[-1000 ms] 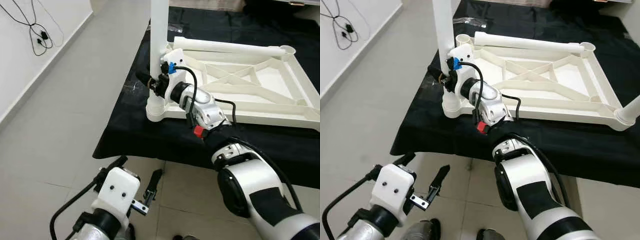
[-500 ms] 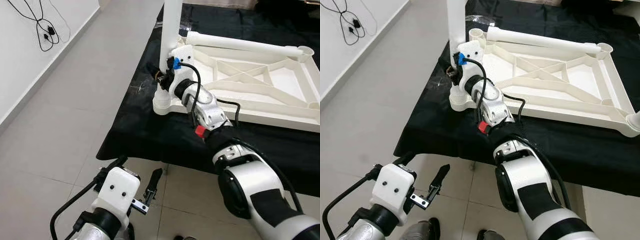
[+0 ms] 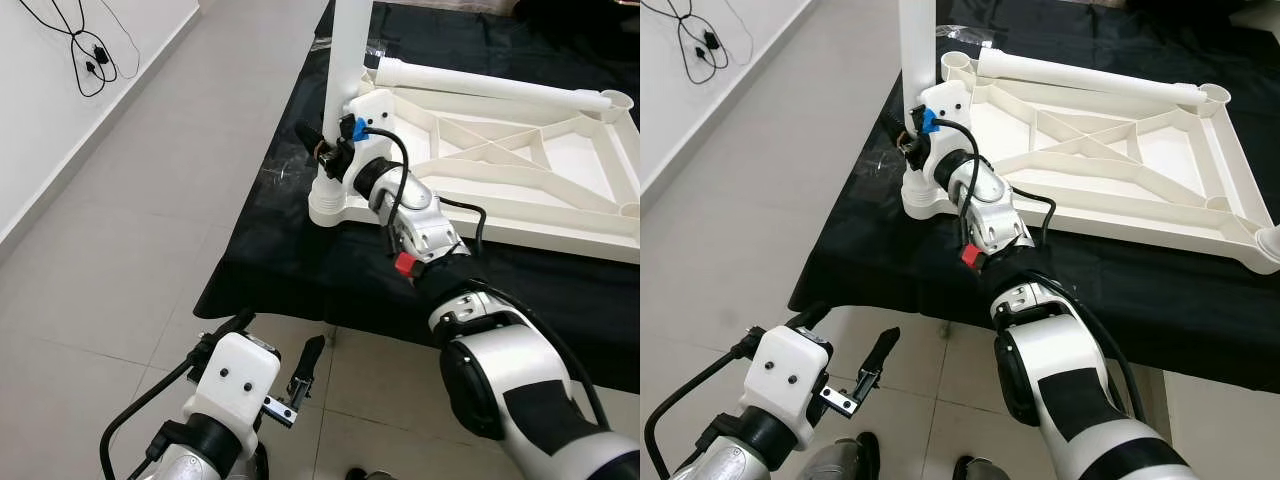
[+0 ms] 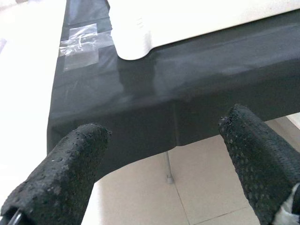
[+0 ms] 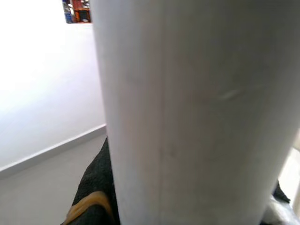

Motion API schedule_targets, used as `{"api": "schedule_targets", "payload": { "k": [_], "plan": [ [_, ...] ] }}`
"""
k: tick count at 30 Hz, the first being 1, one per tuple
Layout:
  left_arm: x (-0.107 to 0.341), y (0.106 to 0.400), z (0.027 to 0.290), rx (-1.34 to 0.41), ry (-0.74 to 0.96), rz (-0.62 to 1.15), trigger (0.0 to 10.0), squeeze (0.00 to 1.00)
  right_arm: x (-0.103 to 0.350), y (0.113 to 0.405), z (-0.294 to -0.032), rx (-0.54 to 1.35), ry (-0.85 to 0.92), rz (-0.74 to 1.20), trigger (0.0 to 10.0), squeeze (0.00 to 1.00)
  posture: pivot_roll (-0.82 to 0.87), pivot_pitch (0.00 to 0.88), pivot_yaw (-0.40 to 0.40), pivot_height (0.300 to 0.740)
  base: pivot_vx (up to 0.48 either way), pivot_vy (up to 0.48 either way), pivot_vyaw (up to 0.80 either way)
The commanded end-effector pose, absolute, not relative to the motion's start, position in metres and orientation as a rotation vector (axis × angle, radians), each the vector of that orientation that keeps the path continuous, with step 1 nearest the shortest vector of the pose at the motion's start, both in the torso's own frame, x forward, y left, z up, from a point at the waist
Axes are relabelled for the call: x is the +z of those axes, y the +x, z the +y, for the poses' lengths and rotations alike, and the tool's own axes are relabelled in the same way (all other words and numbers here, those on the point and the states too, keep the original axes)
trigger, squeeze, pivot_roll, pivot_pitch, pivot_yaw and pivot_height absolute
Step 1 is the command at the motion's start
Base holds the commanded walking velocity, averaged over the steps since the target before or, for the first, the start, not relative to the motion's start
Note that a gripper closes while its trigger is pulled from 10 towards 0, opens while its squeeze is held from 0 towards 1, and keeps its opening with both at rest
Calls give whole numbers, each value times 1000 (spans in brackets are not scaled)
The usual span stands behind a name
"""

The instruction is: Building children table

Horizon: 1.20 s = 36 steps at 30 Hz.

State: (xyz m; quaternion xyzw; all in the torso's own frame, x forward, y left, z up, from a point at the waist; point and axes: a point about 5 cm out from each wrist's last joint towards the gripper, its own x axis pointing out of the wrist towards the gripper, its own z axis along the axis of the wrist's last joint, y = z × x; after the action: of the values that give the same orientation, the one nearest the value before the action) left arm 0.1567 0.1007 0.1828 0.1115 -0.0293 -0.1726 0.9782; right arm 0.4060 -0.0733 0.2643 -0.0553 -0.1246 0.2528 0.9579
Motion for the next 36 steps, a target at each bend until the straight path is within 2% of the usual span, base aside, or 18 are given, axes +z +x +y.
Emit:
{"api": "schedule_targets", "payload": {
  "k": [1, 7, 21, 23, 24, 26, 27, 30, 32, 36],
  "plan": [
    [178, 156, 102, -352, 239, -36, 10000, 0, 208, 407, -92, 413, -125, -29, 10000, 0, 171, 253, -47, 740, 0, 0, 0],
    [178, 156, 103, -347, 240, -36, 10000, 0, 206, 404, -94, 306, -123, -79, 10000, 0, 174, 252, -47, 740, 0, 0, 0],
    [179, 157, 103, -344, 240, -41, 10000, 0, 196, 404, -106, 110, -72, -46, 10000, 0, 173, 254, -46, 740, 0, 0, 0],
    [179, 158, 103, -343, 242, -42, 10000, 0, 193, 406, -124, -90, -85, 17, 10000, 0, 170, 253, -49, 740, 0, 0, 0],
    [179, 158, 103, -343, 242, -42, 10000, 0, 193, 406, -124, -90, -85, 17, 10000, 0, 170, 253, -49, 740, 0, 0, 0],
    [179, 159, 103, -344, 244, -47, 10000, 0, 197, 404, -133, -245, -76, 13, 10000, 0, 169, 251, -47, 740, 0, 0, 0],
    [179, 159, 103, -344, 244, -47, 10000, 0, 197, 404, -133, -245, -76, 13, 10000, 0, 169, 251, -47, 740, 0, 0, 0],
    [180, 162, 104, -340, 246, -54, 10000, 0, 199, 397, -133, -421, -27, 6, 10000, 0, 166, 245, -46, 740, 0, 0, 0],
    [180, 162, 104, -340, 246, -54, 10000, 0, 199, 397, -133, -421, -27, 6, 10000, 0, 166, 245, -46, 740, 0, 0, 0],
    [180, 164, 104, -339, 248, -56, 10000, 0, 198, 390, -131, -570, -32, 32, 10000, 0, 169, 239, -46, 740, 0, 0, 0]
  ]
}}
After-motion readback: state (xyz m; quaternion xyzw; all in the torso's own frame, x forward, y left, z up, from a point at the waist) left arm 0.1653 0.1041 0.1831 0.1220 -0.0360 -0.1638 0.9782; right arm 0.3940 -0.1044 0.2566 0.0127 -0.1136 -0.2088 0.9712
